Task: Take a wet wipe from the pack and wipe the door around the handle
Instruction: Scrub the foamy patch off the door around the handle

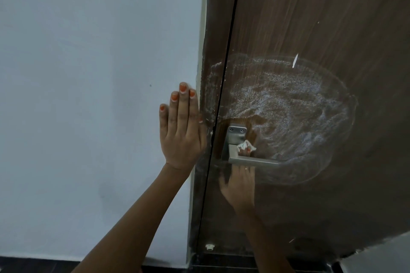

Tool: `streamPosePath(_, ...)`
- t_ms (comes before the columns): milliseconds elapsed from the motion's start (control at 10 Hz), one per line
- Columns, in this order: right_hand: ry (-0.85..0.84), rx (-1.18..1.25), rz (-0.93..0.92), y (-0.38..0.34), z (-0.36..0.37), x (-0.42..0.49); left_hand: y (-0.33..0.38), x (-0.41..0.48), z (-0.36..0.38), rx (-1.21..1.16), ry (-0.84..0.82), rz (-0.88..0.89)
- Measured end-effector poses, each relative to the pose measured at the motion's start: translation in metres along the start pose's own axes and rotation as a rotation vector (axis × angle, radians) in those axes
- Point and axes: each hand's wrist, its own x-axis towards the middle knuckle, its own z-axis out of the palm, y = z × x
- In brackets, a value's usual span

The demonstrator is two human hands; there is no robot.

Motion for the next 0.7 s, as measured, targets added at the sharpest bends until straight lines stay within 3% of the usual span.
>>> streamPosePath(100,-0.023,-0.033,0.057,-0.013,0.014,-0.017,0.0,0.001,0.0,-0.009,-0.001,0.002)
streamPosePath(200,0.061,0.076,0.129,-0.026,0.021,-0.023,-0.001,0.001,0.0,-0.011,0.001,0.0)
streamPosePath(400,0.371,0.429,0.295,-0.036,0.009,-0.012,-0.001,0.001,0.0,-0.005,-0.003,0.001)
streamPosePath(600,0.46,0.702,0.548,-0.057,0.007,0.008,-0.001,0.001,-0.001,-0.007,-0.017,0.01)
streamPosePath(700,0.455,0.801,0.59,-0.057,0.002,0.011,-0.001,0.0,-0.001,-0.002,-0.014,0.008)
